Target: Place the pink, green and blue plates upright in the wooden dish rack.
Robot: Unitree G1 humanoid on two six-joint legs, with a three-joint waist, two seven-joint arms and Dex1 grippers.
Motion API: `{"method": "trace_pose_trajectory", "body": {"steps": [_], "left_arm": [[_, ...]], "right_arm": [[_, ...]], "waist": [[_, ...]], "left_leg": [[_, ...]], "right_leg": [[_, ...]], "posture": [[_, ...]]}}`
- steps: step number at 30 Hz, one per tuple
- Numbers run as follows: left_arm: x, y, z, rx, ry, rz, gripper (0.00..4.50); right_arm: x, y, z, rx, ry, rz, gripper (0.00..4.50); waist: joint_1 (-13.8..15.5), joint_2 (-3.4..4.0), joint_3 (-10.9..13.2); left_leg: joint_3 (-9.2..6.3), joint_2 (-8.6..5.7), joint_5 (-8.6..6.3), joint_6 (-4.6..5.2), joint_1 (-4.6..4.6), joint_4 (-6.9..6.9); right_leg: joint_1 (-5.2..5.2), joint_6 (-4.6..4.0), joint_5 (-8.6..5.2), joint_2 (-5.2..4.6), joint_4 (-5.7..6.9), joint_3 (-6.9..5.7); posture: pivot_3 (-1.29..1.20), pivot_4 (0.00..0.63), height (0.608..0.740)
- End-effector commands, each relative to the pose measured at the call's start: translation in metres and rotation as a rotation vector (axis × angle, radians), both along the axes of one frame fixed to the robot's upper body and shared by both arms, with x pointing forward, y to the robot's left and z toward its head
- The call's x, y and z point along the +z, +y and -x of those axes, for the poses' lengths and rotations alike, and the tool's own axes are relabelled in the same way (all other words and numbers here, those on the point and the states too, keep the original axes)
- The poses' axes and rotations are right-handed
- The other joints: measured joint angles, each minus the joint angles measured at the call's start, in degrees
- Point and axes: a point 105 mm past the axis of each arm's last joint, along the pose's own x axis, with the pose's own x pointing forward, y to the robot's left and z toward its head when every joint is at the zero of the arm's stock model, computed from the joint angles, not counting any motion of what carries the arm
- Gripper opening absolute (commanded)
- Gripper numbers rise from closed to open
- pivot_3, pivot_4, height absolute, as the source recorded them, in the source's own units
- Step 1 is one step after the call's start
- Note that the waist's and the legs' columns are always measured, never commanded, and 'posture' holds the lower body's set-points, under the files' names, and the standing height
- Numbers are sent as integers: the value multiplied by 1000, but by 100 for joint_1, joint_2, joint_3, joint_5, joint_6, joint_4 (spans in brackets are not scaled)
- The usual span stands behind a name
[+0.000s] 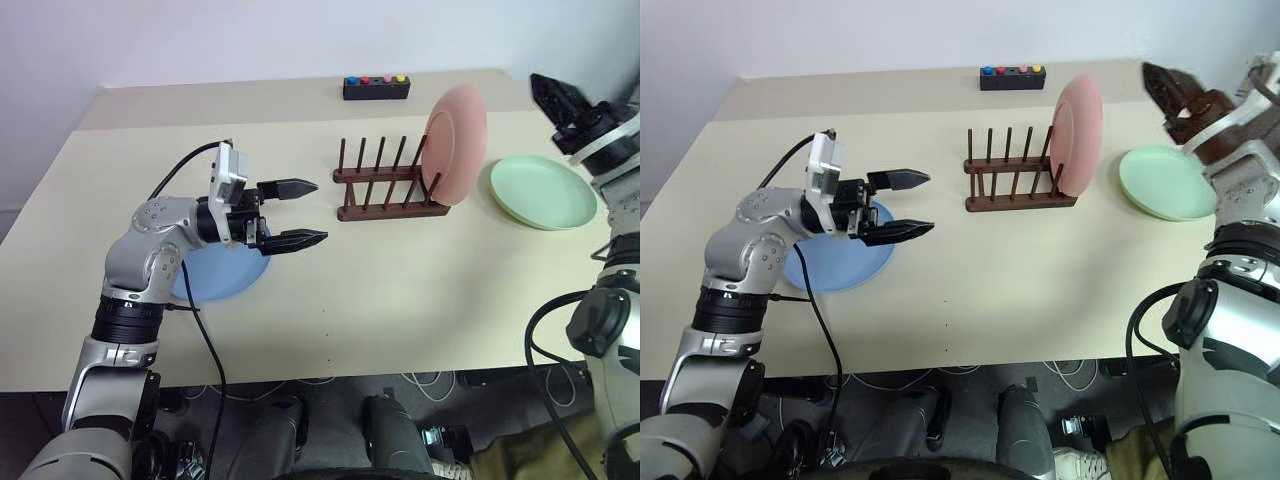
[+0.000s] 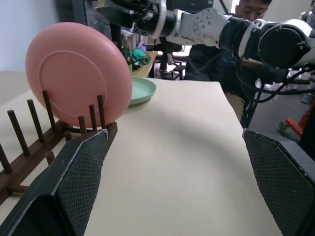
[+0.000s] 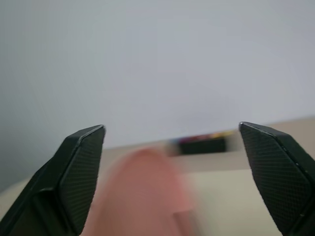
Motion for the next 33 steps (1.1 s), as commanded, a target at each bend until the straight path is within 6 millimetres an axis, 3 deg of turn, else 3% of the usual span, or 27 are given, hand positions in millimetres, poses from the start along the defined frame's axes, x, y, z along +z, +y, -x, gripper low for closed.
{"method": "trace_pose_trajectory", "body": {"steps": [1, 6, 9, 11, 17, 22, 33], "left_arm": [[13, -1, 2, -12, -55, 25, 4500], [13, -3, 1, -21, -51, 31, 4500], [13, -5, 0, -28, -55, 30, 4500], [14, -5, 0, -30, -56, 29, 4500], [16, -5, 4, -46, -56, 35, 4500], [18, -4, 11, -70, -45, 40, 4500], [20, -5, 17, -64, -42, 37, 4500]], "right_arm": [[-4, -29, 10, -205, 35, 166, 4432], [-33, -38, 11, -269, 160, 286, 4432], [-77, -36, 13, -232, 351, 503, 4432], [-93, -22, 14, -111, 393, 575, 4432], [-129, -14, 16, -3, 565, 611, 4432], [-139, -11, 16, 42, 653, 543, 4432], [-154, -15, 14, -2, 770, 639, 4432]], "waist": [[-6, 0, 0], [-73, 2, 0], [-74, 2, -1], [-53, 2, -1], [-57, 5, 0], [-40, 5, 0], [-43, 5, 0]], "left_leg": [[0, 0, 11, -17, 0, 0], [7, 1, 13, -19, 3, -2], [7, 5, 14, -21, 4, -4], [7, 4, 14, -22, 4, -1], [10, 6, 15, -22, 5, 1], [11, 5, 15, -23, 5, 2], [10, 5, 15, -24, 5, 1]], "right_leg": [[0, 0, 0, 0, 0, 0], [-2, 0, 0, 3, 6, 7], [-3, 0, 0, 6, 7, 9], [-2, 0, 0, 7, 6, 8], [-1, 0, 0, 8, 7, 11], [1, 0, 0, 7, 5, 12], [1, 0, 0, 7, 6, 11]], "posture": [[0, 150, 740], [0, 150, 740], [0, 150, 740], [0, 150, 740], [0, 150, 740], [0, 150, 740], [0, 150, 740]]}}
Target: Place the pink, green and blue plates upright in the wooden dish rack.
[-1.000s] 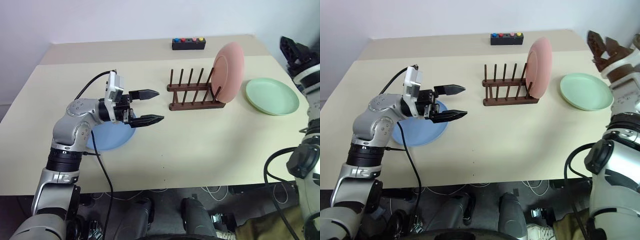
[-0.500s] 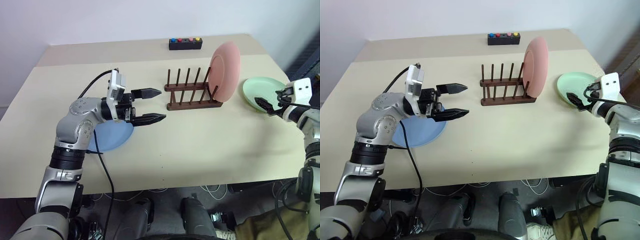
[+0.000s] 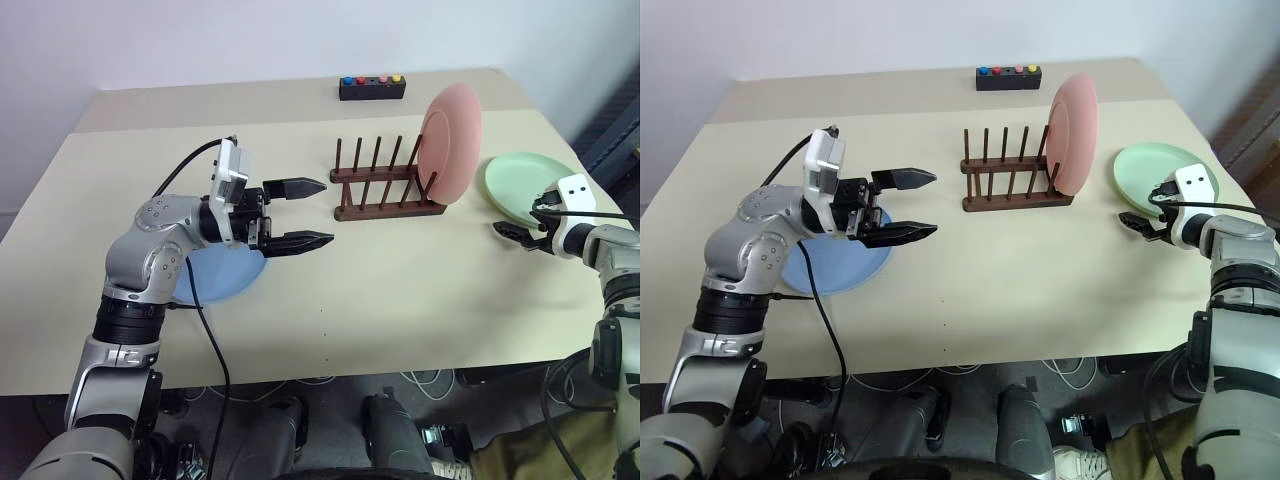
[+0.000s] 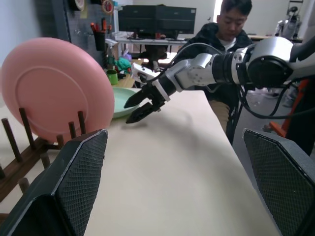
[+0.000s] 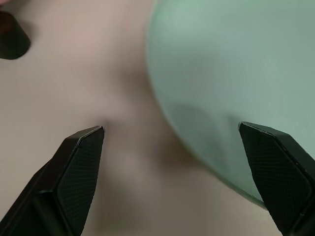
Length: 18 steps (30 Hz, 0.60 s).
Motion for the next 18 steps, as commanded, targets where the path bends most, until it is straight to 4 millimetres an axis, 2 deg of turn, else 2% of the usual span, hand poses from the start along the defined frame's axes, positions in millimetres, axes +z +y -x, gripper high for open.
{"method": "trace_pose_trajectory", "body": {"steps": [1, 5, 6, 9, 15, 18], "left_arm": [[13, -2, 7, 4, -59, -2, 4500], [4, -9, 9, 46, -99, -82, 4500], [3, -12, 11, 50, -109, -82, 4500], [-1, -25, 19, 54, -124, -89, 4500], [2, -28, 21, 49, -108, -78, 4500], [2, -27, 21, 48, -97, -77, 4500]], "right_arm": [[5, -1, -3, -2, 2, 31, 4432], [5, 1, -3, -1, 2, 10, 4432], [5, 2, -4, 1, 2, 1, 4201], [4, 5, -3, 16, 14, -5, 3231], [4, 5, -4, 25, 17, 9, 100], [6, 6, -5, 27, 15, 8, 27]], "waist": [[0, -1, 0], [1, 0, 0], [2, 0, 0], [3, 0, 0], [6, 0, 0], [5, -9, -5]], "left_leg": [[0, 0, 0, 0, 0, 0], [0, 0, 0, 0, 0, 0], [0, 0, 0, 0, 0, 1], [0, 0, 0, -1, 0, 0], [0, 0, 0, -1, 1, 0], [-3, 2, 0, -1, 6, 1]], "right_leg": [[0, 0, 0, 0, 0, 0], [2, 0, 0, 0, -1, 0], [2, 0, 0, 0, -1, 0], [2, 0, 0, 0, -2, 0], [3, 0, 0, 0, -1, 0], [11, 0, 0, 4, -2, -2]], "posture": [[0, 150, 740], [0, 150, 740], [0, 150, 740], [0, 150, 740], [0, 150, 740], [0, 150, 740]]}}
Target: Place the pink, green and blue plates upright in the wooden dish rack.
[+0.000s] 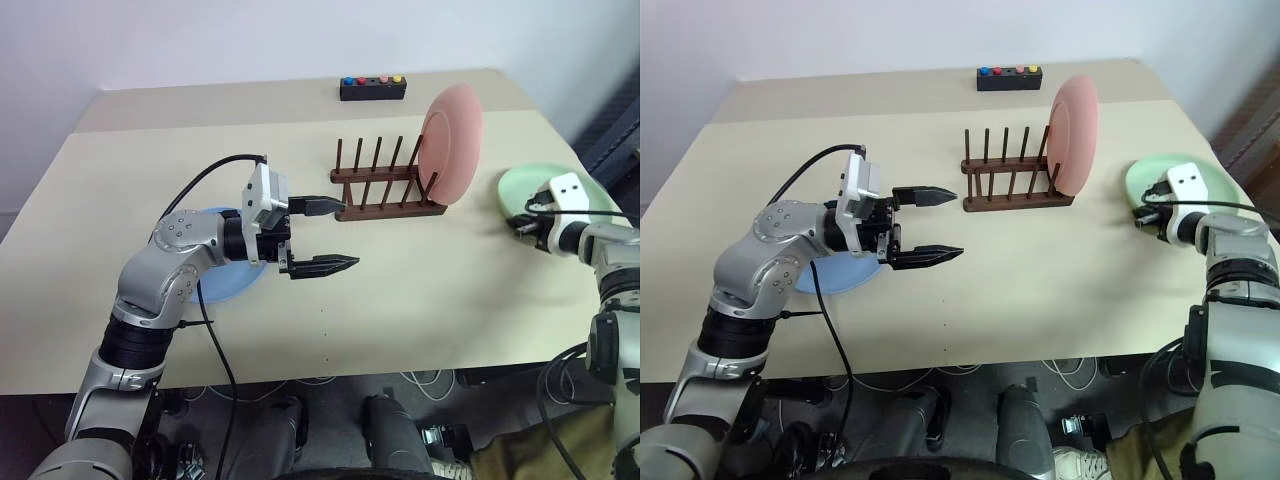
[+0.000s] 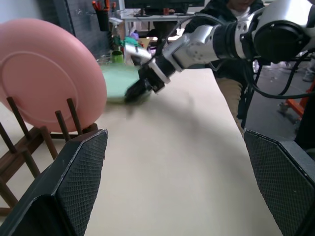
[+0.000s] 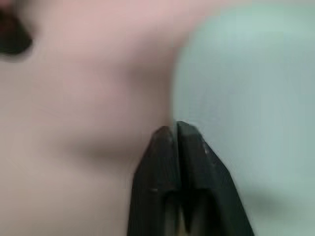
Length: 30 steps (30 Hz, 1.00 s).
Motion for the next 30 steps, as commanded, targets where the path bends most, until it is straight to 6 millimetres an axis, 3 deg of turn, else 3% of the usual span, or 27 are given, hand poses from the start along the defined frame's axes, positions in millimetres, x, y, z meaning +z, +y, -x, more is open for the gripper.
{"method": "trace_pose_trajectory", "body": {"steps": [1, 6, 11, 15, 20, 25, 27, 30], "left_arm": [[12, 0, 3, -12, -39, 13, 4500], [14, 0, 4, -25, -22, 30, 4500], [18, 3, 1, -13, -10, 62, 4500], [19, 1, 0, -8, -10, 73, 4500], [18, 0, 0, -14, -3, 76, 4500], [22, 5, -10, 15, 28, 118, 4500], [27, 8, -12, 24, 38, 163, 4500], [31, 13, -16, 43, 50, 197, 4500]], "right_arm": [[-4, 0, 2, 0, 24, -7, 27], [0, -5, 3, -12, 11, -10, 27], [34, -18, 1, -91, -129, -95, 27], [89, -36, 3, -182, -352, -243, 27], [149, -31, 11, -122, -591, -383, 27], [232, -8, 46, 72, -885, -599, 27], [256, 9, 62, 184, -938, -673, 27], [275, 32, 78, 313, -968, -741, 27]], "waist": [[3, 2, 1], [4, 1, 1], [18, 2, 1], [32, 5, 3], [6, 6, 4], [26, 17, 8], [38, 17, 8], [42, 16, 8]], "left_leg": [[-1, 0, 0, 0, 2, 0], [0, -1, 0, 0, 1, 1], [1, -1, 0, 0, 1, 1], [1, -1, 0, 0, 1, 0], [1, -1, -2, 2, 1, -4], [1, 0, -17, 29, 0, -4], [0, 0, -18, 30, -1, -3], [-2, 0, -20, 33, -2, -2]], "right_leg": [[2, 0, 0, 1, 0, -1], [3, 0, 0, 0, -1, 1], [3, 0, 0, 0, -2, 1], [3, 0, 0, -1, -3, 1], [2, 0, 0, -2, -6, 1], [0, 0, 0, -2, -3, 1], [0, 0, 0, -2, -5, 1], [-1, 0, 0, -3, -5, 1]], "posture": [[0, 150, 740], [0, 150, 740], [0, 150, 740], [0, 150, 740], [0, 150, 740], [0, 150, 740], [0, 150, 740], [0, 150, 740]]}}
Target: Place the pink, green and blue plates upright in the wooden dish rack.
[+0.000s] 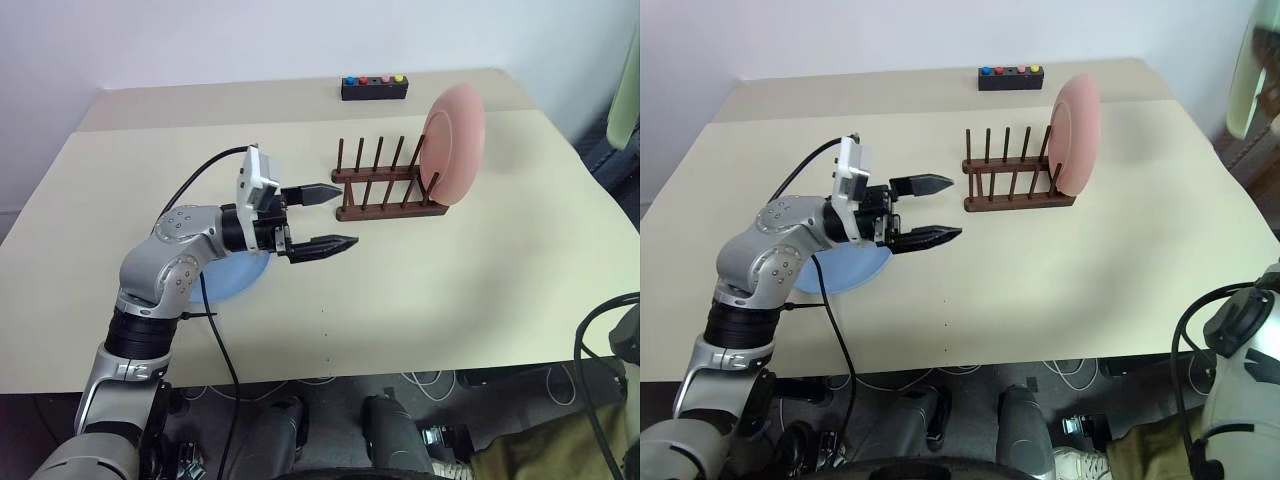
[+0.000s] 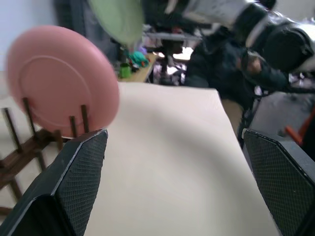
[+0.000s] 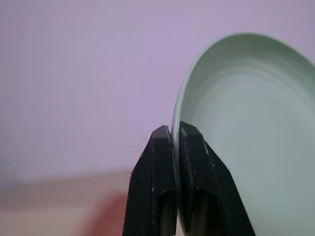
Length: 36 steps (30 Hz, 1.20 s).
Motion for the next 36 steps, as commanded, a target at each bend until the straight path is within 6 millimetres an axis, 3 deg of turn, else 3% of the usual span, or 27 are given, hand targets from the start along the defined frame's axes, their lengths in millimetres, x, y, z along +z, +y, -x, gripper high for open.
{"method": "trace_pose_trajectory", "body": {"steps": [1, 5, 16, 27, 36], "left_arm": [[16, 6, -3, 25, -53, 34, 4500], [13, 8, -6, 53, -56, 24, 4500], [11, 16, -5, 89, -56, 18, 4500], [11, 19, -1, 105, -62, 12, 4500], [10, 19, -2, 111, -63, 9, 4500]], "right_arm": [[42, 30, 31, 164, -162, -21, 27], [57, 64, 45, 385, -197, -66, 27], [37, 124, 29, 775, -88, -182, 27], [-21, 149, -15, 779, 87, -180, 27], [-40, 161, -27, 761, 112, -202, 27]], "waist": [[2, -1, 0], [-12, 1, -1], [-3, 1, 0], [-10, 0, 0], [-12, 0, -1]], "left_leg": [[0, 0, 0, 0, 0, 0], [2, 0, -1, 2, 0, 0], [1, -1, -1, 3, -2, 0], [2, -1, -1, 3, -3, -1], [2, -1, -1, 2, -5, 0]], "right_leg": [[0, 0, 0, -1, 0, 0], [-1, 0, 0, -2, 2, 1], [-6, -1, 0, -4, 3, 1], [-11, -1, 1, -3, 7, 1], [-15, -1, 1, -3, 8, 1]], "posture": [[0, 150, 740], [0, 150, 740], [0, 150, 740], [0, 150, 740], [0, 150, 740]]}}
